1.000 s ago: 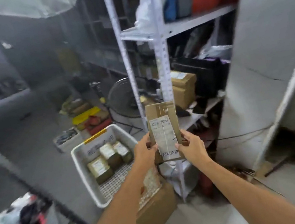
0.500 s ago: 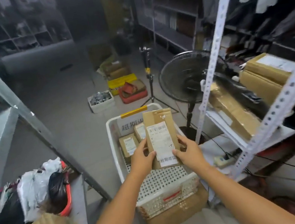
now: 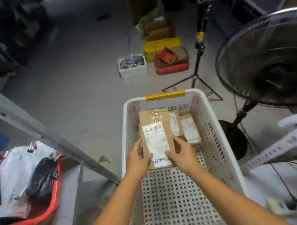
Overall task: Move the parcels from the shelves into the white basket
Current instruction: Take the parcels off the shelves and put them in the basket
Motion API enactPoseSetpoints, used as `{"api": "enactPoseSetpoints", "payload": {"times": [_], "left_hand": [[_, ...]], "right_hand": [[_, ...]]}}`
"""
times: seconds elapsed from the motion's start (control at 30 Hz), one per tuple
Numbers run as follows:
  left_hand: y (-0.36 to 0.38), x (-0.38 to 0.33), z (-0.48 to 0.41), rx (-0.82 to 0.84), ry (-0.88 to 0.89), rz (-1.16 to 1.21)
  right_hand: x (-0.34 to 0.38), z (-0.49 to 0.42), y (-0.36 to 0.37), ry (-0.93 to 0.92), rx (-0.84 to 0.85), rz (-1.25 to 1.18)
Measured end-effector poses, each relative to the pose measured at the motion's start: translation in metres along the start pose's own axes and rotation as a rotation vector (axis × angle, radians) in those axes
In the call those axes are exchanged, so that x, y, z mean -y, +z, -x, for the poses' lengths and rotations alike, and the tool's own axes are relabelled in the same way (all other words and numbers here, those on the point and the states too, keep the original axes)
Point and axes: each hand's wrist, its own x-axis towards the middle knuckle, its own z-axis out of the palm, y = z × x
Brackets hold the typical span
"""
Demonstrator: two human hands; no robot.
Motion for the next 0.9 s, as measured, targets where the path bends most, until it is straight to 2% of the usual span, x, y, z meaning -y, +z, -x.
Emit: {"api": "enactPoseSetpoints", "payload": {"times": [0.23,0.43,0.73,0.9], "left_hand": [[0.018,0.082,-0.139,-0.036,-0.090,0.084],[0.037,0.139,-0.217,-0.062,-0.128,0.032],[0.050,0.156,-0.260,-0.082,-0.167,-0.024],[0.051,0.154,-0.256,-0.070,-0.180,-0.080]], "right_hand": [[-0.064,-0.128,0.053,0.022,0.041,0.074],[-0.115,-0.194,0.095,0.057,0.017,0.112],[-0.142,-0.229,0.111,0.085,-0.006,0.193],[-0.137,-0.236,0.108,0.129,0.090,0.244]]}}
